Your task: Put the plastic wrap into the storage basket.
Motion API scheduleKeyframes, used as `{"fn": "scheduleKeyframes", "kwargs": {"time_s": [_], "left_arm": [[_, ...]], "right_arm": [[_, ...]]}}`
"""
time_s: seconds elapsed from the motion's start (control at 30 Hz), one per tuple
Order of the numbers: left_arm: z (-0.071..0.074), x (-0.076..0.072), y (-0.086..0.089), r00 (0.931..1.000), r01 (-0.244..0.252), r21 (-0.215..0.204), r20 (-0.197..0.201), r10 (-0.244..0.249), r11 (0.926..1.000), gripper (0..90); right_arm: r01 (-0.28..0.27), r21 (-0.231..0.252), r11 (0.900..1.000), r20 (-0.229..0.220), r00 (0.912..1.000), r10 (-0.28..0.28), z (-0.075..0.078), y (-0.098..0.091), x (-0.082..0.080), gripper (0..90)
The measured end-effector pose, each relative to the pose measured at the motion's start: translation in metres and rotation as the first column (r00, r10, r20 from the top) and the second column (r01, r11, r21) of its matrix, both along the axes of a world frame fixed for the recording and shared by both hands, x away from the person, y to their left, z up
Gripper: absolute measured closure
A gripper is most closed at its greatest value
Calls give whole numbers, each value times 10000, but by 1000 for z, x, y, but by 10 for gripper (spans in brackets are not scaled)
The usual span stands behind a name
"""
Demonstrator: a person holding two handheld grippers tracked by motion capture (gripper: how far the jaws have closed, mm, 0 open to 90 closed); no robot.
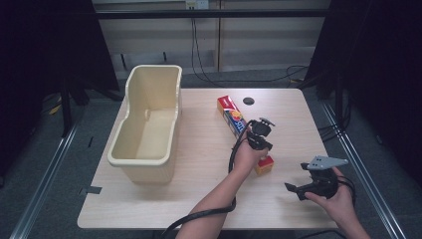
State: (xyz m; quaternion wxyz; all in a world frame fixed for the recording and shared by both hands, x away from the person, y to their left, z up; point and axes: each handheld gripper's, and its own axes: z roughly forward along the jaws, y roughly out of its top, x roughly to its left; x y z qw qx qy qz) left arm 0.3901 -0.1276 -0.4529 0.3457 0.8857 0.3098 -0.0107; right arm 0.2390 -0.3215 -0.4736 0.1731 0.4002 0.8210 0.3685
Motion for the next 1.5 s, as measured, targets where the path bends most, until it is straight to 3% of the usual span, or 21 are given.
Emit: {"fn": "scheduleKeyframes", "kwargs": {"time_s": [0.03,0.2,0.27,0.67,0.87,0.97,1.23,1.37,1.43,1.5], "left_arm": [[1,0,1,9999,136,142,26,-137,9998,900],[-1,-2,10,9998,74,-32,-182,-74,10000,900],[-2,-3,19,9987,37,46,-506,-35,10000,900],[-2,-8,53,9962,-172,155,-852,184,9997,900],[1,-9,75,9941,-513,341,-942,543,9981,900],[1,-10,79,9917,-840,256,-958,861,9961,900],[7,-4,102,9870,-1248,791,-917,1318,9890,900],[6,-3,109,9831,-1468,826,-981,1546,9857,900],[5,-2,112,9760,-1843,882,-1009,1929,9789,900],[6,0,114,9791,-1662,1100,-995,1773,9799,900]], "right_arm": [[21,2,10000,35,10000,-21,0,0,0,34],[12,20,10000,40,10000,-12,0,-1,0,34],[27,31,10000,16,10000,-27,0,-1,1,34],[25,-53,10000,32,10000,-25,0,2,1,34],[-33,-115,9999,41,10000,33,-1,3,2,34],[12,-139,9999,17,10000,-11,-1,3,2,34],[5,-95,10000,35,10000,-5,-1,5,2,34],[37,-114,9999,49,10000,-37,-1,4,2,34],[21,-89,10000,43,10000,-21,-1,4,2,35],[52,-99,9999,38,10000,-51,-1,4,2,35]]}}
